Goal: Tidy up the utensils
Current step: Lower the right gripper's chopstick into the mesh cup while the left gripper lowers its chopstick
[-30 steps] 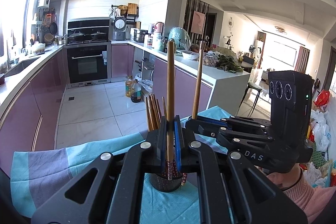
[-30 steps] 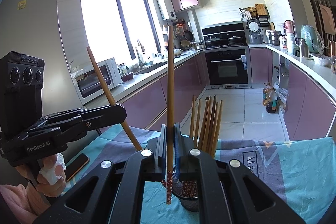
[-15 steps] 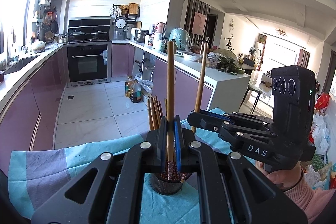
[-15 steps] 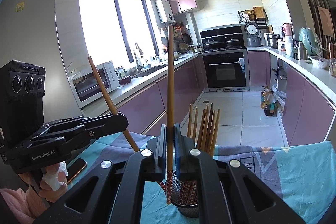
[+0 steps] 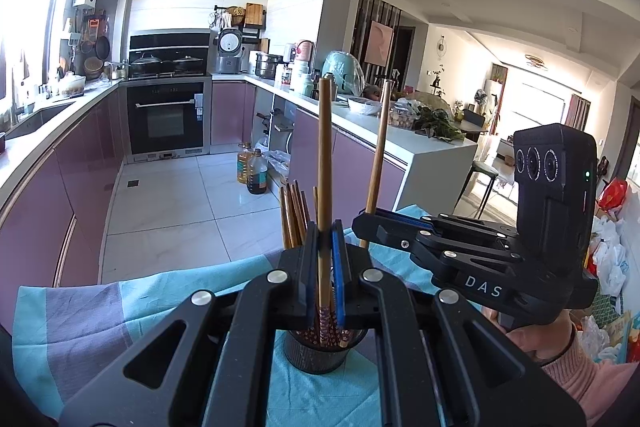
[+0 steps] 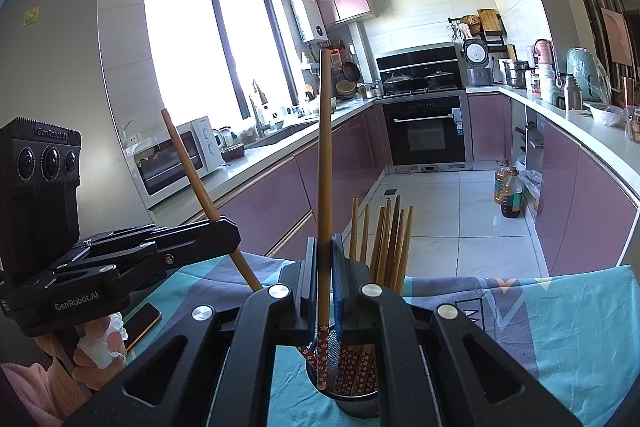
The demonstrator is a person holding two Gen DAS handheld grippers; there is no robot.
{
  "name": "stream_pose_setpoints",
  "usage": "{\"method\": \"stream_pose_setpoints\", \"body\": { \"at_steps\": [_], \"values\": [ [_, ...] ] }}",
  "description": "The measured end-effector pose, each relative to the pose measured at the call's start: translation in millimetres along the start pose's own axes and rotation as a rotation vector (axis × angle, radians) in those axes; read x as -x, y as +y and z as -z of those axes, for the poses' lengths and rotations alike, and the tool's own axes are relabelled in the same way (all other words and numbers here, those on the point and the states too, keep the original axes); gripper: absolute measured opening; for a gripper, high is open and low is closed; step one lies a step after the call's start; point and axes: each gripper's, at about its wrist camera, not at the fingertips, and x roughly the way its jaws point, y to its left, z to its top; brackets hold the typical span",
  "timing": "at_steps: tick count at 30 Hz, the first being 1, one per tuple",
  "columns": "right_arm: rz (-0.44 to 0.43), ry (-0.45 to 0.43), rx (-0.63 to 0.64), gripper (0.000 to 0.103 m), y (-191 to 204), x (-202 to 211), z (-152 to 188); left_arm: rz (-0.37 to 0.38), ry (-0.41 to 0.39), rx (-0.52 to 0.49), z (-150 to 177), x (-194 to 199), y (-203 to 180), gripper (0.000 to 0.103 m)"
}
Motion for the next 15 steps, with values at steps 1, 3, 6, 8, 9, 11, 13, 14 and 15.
{"method": "stream_pose_setpoints", "body": {
  "at_steps": [1, 3, 6, 8, 9, 11, 13, 14, 15],
  "values": [
    [0.0, 0.0, -0.001, 0.006, -0.1, 0.0, 0.1, 0.001, 0.0, 0.001, -1.3, -0.3, 0.8, 0.007],
    [0.0, -0.001, -0.001, 0.006, -0.7, -0.4, 0.1, 0.002, 0.002, 0.001, -1.1, -0.5, 0.0, 0.007],
    [0.0, 0.0, -0.004, 0.006, -3.2, -1.8, 0.4, 0.0, 0.005, 0.001, -3.2, -2.7, 0.6, 0.007],
    [0.002, 0.002, -0.005, 0.006, -3.4, -3.0, 1.7, 0.0, 0.006, 0.001, -3.3, -2.8, 0.1, 0.007],
    [0.003, 0.002, -0.004, 0.006, -3.7, -3.3, 2.1, -0.001, 0.007, 0.002, -3.3, -2.6, 0.7, 0.007],
    [0.004, 0.003, -0.007, 0.006, -4.7, -4.2, 1.1, -0.001, 0.008, 0.004, -3.3, -2.1, 0.9, 0.007],
    [0.006, 0.003, -0.009, 0.006, -5.8, -5.5, 1.2, -0.001, 0.009, 0.004, -4.0, -2.1, 1.2, 0.007],
    [0.006, 0.004, -0.01, 0.006, -6.1, -6.0, 1.2, 0.0, 0.011, 0.004, -3.6, -2.0, 0.5, 0.007],
    [0.008, 0.004, -0.01, 0.006, -6.4, -6.6, 1.1, 0.0, 0.011, 0.004, -3.8, -2.0, 0.7, 0.007]
  ]
}}
